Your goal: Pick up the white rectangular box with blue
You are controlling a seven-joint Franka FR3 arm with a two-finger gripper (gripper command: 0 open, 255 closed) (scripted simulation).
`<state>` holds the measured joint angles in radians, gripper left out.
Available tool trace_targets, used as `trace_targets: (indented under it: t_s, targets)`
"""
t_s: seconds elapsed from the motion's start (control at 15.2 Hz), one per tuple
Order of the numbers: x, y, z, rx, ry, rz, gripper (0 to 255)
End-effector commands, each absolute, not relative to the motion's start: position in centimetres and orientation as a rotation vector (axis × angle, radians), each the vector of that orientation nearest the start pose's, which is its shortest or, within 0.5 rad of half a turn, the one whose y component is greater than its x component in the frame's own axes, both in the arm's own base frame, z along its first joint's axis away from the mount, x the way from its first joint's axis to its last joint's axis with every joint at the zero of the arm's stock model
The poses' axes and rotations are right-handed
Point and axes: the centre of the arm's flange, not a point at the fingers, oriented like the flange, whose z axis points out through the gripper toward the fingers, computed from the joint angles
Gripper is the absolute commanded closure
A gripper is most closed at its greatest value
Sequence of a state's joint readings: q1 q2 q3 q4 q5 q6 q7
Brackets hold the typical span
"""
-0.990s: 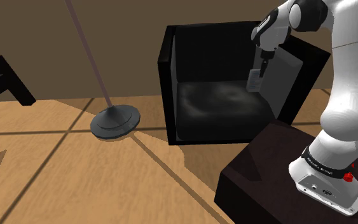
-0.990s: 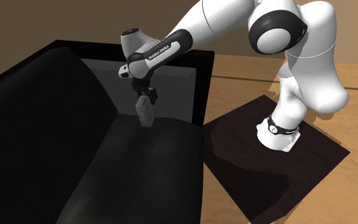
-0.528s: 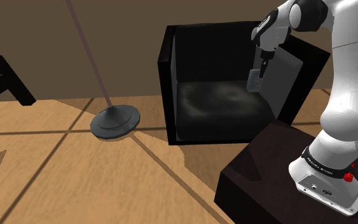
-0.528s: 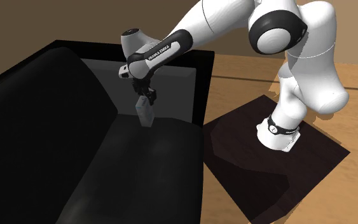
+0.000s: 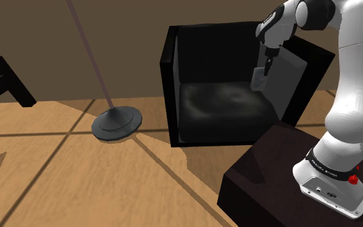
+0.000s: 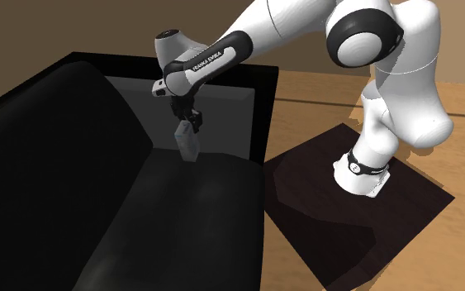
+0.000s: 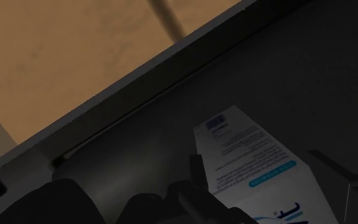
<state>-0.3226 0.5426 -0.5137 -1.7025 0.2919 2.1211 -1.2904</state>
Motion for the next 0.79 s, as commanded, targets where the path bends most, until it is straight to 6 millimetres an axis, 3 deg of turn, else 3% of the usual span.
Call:
trace_targets:
  t_s: [0.0, 0.59, 0.73]
  targets:
    - [47.8, -45.8, 31.7, -3.063, -0.542, 0.050, 255]
    - [47.8, -45.8, 36.4, -3.063, -0.542, 0.050, 255]
    - [47.8, -45.8, 36.5, -3.063, -0.542, 0.050, 255]
